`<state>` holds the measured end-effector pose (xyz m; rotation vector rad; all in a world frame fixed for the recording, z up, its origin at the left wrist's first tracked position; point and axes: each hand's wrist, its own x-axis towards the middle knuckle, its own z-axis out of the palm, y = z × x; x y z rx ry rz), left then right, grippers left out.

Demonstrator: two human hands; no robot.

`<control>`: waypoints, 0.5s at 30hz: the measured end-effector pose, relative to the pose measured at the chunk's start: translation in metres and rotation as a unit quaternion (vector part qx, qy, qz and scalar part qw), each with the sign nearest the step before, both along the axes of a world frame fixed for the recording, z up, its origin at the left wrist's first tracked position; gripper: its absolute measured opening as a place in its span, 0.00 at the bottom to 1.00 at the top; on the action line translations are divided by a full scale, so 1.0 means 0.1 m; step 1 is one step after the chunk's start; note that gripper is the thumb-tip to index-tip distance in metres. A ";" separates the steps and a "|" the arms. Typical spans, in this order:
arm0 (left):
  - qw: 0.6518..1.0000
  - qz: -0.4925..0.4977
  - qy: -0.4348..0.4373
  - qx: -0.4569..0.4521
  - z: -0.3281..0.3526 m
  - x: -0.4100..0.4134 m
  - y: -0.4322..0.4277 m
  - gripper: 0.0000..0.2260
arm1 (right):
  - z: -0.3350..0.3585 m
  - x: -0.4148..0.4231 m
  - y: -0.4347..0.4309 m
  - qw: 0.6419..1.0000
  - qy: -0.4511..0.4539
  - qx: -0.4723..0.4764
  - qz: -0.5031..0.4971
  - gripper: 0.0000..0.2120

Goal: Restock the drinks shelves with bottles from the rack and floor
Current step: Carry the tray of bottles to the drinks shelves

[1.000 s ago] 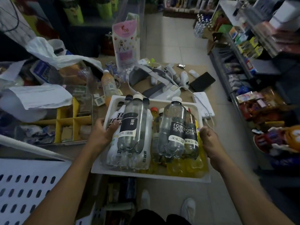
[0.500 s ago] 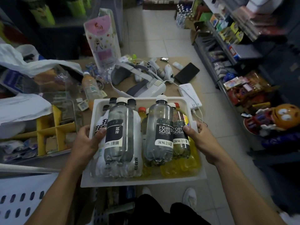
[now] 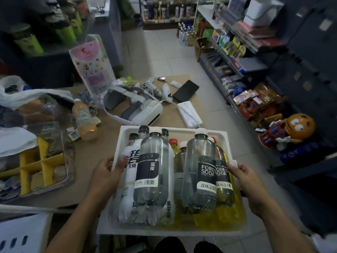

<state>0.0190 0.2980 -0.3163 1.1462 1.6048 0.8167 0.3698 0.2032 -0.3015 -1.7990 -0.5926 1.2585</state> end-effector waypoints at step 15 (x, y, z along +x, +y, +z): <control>0.991 -0.088 -0.089 -0.040 0.12 2.63 -0.02 0.12 | -0.04 2.69 -0.60 0.998 0.004 0.015 -0.064 0.07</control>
